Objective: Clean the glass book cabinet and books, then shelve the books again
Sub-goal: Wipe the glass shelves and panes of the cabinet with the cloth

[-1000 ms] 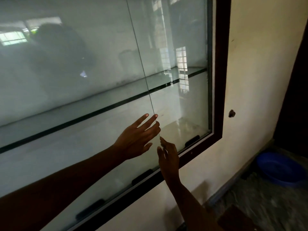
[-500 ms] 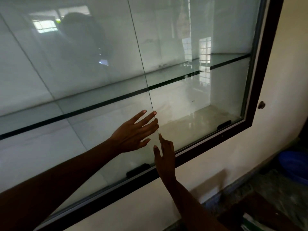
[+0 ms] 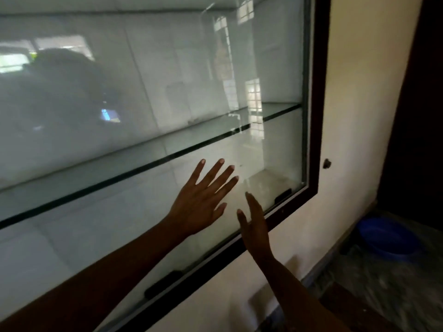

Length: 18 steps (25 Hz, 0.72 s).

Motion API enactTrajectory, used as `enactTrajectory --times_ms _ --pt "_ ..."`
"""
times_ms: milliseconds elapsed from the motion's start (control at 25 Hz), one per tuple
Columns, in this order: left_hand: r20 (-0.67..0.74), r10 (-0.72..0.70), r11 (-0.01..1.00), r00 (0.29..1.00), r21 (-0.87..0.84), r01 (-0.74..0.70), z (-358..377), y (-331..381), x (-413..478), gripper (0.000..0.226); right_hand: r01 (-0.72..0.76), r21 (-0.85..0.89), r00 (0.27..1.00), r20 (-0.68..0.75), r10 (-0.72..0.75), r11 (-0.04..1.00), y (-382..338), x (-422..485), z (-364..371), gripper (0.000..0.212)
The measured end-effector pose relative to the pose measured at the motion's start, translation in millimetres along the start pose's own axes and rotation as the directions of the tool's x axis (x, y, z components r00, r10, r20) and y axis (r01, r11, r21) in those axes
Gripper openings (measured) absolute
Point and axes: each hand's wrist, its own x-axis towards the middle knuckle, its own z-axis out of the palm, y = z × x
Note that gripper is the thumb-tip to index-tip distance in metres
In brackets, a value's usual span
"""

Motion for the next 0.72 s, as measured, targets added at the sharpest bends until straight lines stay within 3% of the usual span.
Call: enactTrajectory --times_ms 120,200,320,440,720 --pt "-0.036 0.125 0.990 0.991 0.067 -0.123 27 11 92 0.060 -0.118 0.053 0.962 -0.242 0.127 0.992 26 63 -30 0.058" --pt "0.051 0.192 0.969 0.980 0.148 -0.198 49 13 139 0.061 -0.159 0.084 0.920 -0.350 0.179 0.984 42 104 -39 0.060" --pt "0.188 0.153 0.941 0.970 0.272 -0.201 76 12 167 0.073 -0.169 0.107 0.850 -0.488 0.200 0.980 62 151 -40 0.060" --pt "0.158 0.196 0.919 0.968 0.315 -0.238 92 13 164 0.075 -0.192 0.090 0.814 -0.542 0.209 0.977 73 178 -26 0.062" --pt "0.224 0.176 0.950 0.958 0.215 -0.225 81 8 160 0.073 -0.232 -0.003 0.793 -0.580 0.187 0.973 77 178 -2 0.064"
